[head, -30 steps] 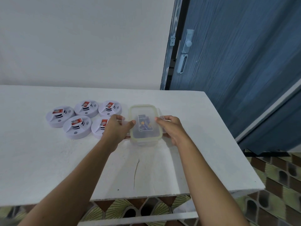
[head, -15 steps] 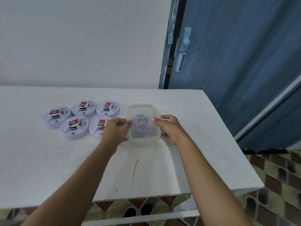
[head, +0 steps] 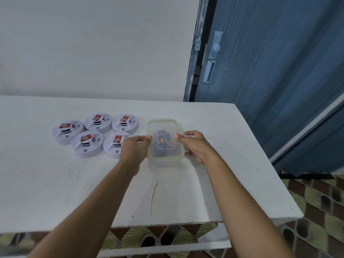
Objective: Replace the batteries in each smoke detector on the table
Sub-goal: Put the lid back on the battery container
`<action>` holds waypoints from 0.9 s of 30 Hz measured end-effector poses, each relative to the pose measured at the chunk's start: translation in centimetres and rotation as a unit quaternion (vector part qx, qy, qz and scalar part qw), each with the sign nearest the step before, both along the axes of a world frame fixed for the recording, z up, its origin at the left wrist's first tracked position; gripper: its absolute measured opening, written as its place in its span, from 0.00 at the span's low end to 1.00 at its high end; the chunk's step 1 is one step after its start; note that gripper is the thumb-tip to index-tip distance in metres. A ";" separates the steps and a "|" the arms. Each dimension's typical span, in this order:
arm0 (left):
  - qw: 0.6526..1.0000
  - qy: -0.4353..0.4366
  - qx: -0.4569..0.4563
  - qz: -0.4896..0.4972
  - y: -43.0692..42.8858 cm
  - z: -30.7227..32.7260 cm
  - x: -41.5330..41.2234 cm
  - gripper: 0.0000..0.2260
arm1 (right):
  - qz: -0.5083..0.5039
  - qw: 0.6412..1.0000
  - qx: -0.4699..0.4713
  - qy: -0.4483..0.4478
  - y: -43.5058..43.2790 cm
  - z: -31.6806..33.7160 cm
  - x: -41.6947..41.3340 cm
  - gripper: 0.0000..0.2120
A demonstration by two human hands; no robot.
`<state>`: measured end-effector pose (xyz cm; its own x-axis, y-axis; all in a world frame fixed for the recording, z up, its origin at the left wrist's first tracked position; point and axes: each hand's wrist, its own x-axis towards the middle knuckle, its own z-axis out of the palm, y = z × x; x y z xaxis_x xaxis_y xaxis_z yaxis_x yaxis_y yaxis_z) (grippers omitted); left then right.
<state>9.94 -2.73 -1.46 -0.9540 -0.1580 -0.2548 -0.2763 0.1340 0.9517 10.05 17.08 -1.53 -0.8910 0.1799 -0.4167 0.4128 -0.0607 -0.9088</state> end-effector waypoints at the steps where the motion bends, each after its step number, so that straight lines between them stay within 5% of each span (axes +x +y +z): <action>1: 1.000 -0.003 0.009 -0.002 0.0 0.1 0.0 0.13 | 0.002 1.000 0.009 0.004 0.0 0.0 0.0 0.24; 11: 1.000 0.006 0.023 -0.012 -0.1 0.4 0.5 0.09 | 0.005 0.977 0.200 0.072 -0.8 -1.3 1.0 0.18; 16: 0.998 0.013 0.051 -0.016 0.0 0.2 0.8 0.08 | -0.011 0.986 0.157 0.056 -0.9 -1.9 0.8 0.21; 21: 0.998 0.020 0.059 -0.013 0.2 0.4 1.1 0.06 | 0.004 0.991 0.128 0.044 -1.0 -2.1 0.7 0.37; 27: 0.995 0.063 -0.073 -0.035 0.0 0.7 1.4 0.14 | 0.017 0.993 0.108 0.046 -0.7 -2.6 0.1 0.29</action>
